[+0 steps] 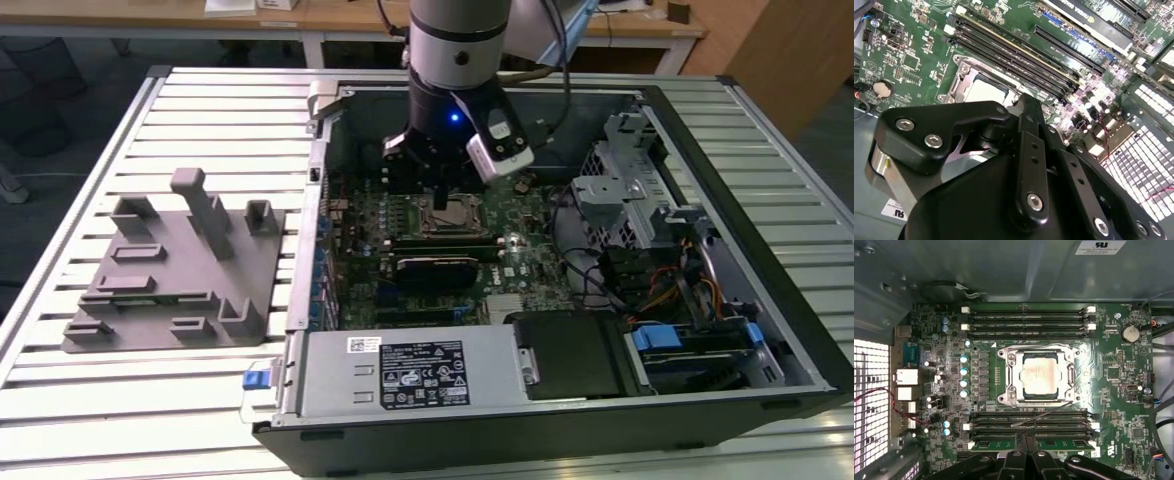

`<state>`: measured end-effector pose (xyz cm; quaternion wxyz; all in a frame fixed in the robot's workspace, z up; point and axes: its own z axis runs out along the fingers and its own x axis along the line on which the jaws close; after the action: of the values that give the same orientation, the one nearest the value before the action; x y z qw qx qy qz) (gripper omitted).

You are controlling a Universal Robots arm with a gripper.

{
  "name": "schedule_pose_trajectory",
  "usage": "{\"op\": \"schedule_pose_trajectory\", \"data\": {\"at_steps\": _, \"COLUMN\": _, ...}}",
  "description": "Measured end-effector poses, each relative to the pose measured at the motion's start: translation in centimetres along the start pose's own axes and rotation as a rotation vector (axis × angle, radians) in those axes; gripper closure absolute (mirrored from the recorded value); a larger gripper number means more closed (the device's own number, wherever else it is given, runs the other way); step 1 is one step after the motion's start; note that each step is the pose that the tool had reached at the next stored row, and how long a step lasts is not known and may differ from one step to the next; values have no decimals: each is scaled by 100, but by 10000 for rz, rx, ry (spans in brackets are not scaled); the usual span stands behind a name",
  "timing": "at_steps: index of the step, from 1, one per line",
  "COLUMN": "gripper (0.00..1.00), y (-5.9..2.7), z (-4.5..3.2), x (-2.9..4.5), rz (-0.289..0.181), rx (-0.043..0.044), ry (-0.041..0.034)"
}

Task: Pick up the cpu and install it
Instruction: 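Install the second cpu locking lever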

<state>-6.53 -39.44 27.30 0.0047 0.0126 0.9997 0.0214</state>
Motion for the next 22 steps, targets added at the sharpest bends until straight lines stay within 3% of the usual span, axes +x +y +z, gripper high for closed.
{"op": "schedule_pose_trajectory", "data": {"at_steps": 18, "gripper": 89, "y": -2, "z": 74, "x": -30, "rz": -1, "rx": 1, "ry": 6}}
{"op": "schedule_pose_trajectory", "data": {"at_steps": 19, "gripper": 89, "y": -2, "z": 83, "x": -36, "rz": -1, "rx": 1, "ry": 8}}
{"op": "schedule_pose_trajectory", "data": {"at_steps": 20, "gripper": 89, "y": -3, "z": 149, "x": -68, "rz": 0, "rx": 2, "ry": 17}}
{"op": "schedule_pose_trajectory", "data": {"at_steps": 22, "gripper": 89, "y": -4, "z": 172, "x": -67, "rz": 1, "rx": 0, "ry": 17}}
